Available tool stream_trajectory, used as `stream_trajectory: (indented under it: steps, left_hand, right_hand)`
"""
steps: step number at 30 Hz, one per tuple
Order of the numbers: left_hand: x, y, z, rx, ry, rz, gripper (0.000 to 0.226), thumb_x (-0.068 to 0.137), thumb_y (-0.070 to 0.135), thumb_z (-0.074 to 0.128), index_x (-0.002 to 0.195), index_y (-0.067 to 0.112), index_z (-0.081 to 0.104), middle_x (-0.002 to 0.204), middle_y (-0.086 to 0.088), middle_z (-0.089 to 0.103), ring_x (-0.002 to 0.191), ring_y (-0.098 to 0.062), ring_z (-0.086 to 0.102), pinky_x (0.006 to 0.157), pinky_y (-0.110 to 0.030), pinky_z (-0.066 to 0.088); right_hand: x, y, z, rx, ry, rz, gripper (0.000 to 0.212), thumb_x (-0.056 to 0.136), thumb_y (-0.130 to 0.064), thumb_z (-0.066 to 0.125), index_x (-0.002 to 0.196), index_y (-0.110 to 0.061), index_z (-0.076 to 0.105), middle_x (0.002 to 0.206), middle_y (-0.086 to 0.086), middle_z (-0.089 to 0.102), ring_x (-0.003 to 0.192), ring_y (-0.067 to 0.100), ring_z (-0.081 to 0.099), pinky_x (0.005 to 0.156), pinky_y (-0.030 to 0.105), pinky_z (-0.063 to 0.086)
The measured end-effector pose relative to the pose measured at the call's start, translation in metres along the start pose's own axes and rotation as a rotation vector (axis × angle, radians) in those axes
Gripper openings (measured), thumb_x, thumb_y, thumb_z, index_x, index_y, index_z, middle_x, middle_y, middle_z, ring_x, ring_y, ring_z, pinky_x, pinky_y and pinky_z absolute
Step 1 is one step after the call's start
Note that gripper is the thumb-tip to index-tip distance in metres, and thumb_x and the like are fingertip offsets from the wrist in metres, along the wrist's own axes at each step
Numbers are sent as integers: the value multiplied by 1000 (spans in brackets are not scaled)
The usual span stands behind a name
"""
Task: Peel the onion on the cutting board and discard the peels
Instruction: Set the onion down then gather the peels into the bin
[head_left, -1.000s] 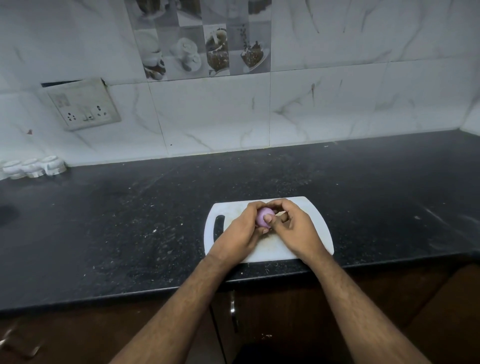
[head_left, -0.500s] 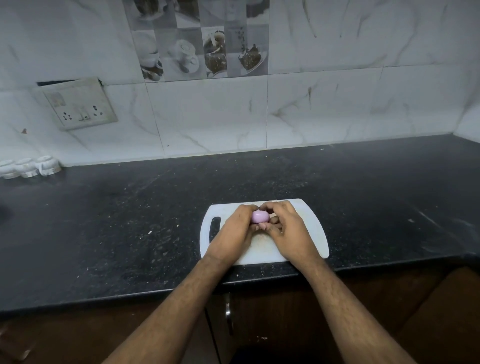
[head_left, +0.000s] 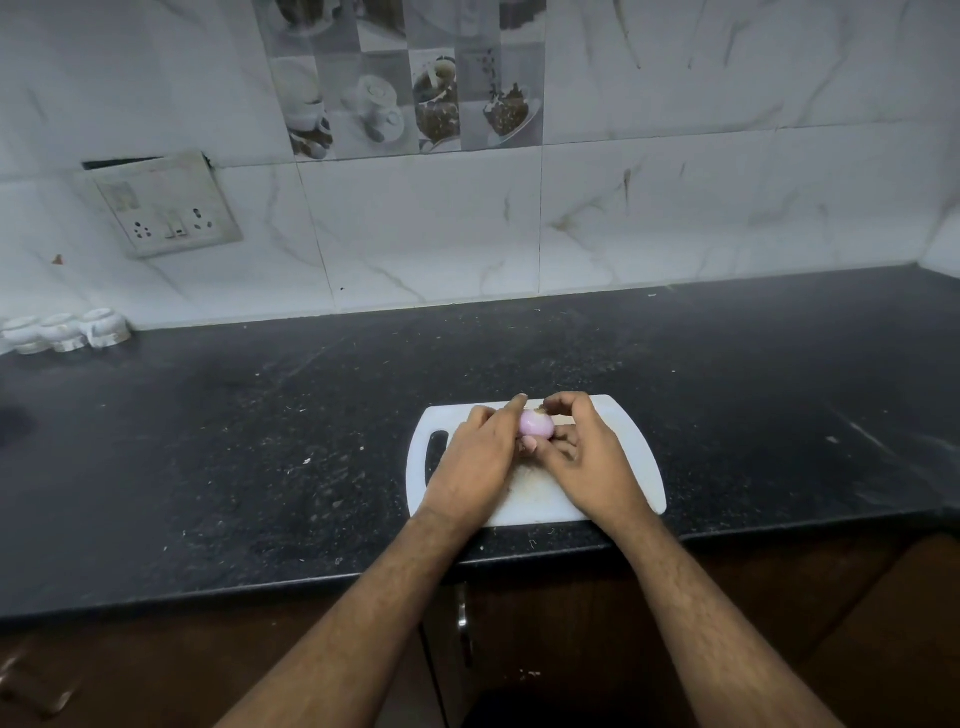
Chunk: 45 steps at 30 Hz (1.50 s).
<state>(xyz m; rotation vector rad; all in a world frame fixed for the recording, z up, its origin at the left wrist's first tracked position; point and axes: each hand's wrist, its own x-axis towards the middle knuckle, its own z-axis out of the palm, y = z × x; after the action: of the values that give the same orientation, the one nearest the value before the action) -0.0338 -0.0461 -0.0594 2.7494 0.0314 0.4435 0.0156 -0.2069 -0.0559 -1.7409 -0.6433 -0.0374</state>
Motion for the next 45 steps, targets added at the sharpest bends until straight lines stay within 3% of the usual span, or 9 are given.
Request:
stream_trajectory:
  steps: [3,11,16,20,26,30,34,41,45]
  left_hand:
    - [4,-2,3,70,-22,-39,64,98,48,18,161,36,11,154,0,48,136,-26,45,105,-43,41]
    - [4,0,-1,51,-65,-12,69,107,54,41,165,20,23,174,0,19,160,-22,12,125,-48,21]
    - [9,-7,4,25,-180,-18,86,100,75,33,168,30,6,177,-1,-5,163,-20,-8,130,-48,8]
    - [13,-6,5,54,-241,-28,82,101,74,28,168,32,5,177,-5,2,163,-21,1,130,-42,6]
    - [13,-8,7,-1,-213,-41,84,104,67,32,168,16,12,175,-4,17,162,-21,12,131,-40,12]
    - [12,-10,4,-260,-172,-96,70,110,57,21,167,18,14,167,-4,39,153,-25,36,125,-43,28]
    - [9,-25,-4,-696,-65,-256,75,103,73,18,163,29,26,149,9,61,142,-9,49,125,-33,25]
    - [6,-19,-11,-900,5,-312,92,90,84,12,165,31,22,164,-5,42,144,-12,50,129,-41,25]
    - [5,-17,-17,-891,64,-316,83,99,70,10,164,23,30,166,-2,39,146,-11,46,128,-35,25]
  right_hand:
    - [0,3,0,-60,35,-7,42,93,-16,74,130,-22,55,122,-15,63,106,-8,64,88,13,53]
    - [5,9,-18,-253,465,81,47,90,-7,71,134,-15,54,129,0,51,104,11,60,79,11,46]
    - [14,18,-36,-354,308,200,46,84,-5,75,126,-16,62,126,-2,54,103,15,63,83,18,45]
    - [19,21,-32,-399,259,167,46,85,-10,79,127,-17,61,125,-5,55,106,11,60,80,7,39]
    - [20,19,-27,-404,290,168,70,81,-18,86,142,-17,51,139,-4,51,116,7,52,94,22,42]
    - [9,7,-18,-534,257,-67,45,97,-26,68,138,-16,55,139,-4,50,119,11,56,100,29,49]
    - [4,0,2,-817,-116,-270,37,107,-24,45,141,-11,53,146,3,49,122,25,58,95,45,52]
    - [21,0,26,-647,-155,140,74,106,-55,26,159,-4,22,168,10,19,155,23,19,124,37,24]
    - [30,-7,35,-700,-148,183,68,107,-54,23,147,-1,40,152,16,44,141,30,40,115,43,34]
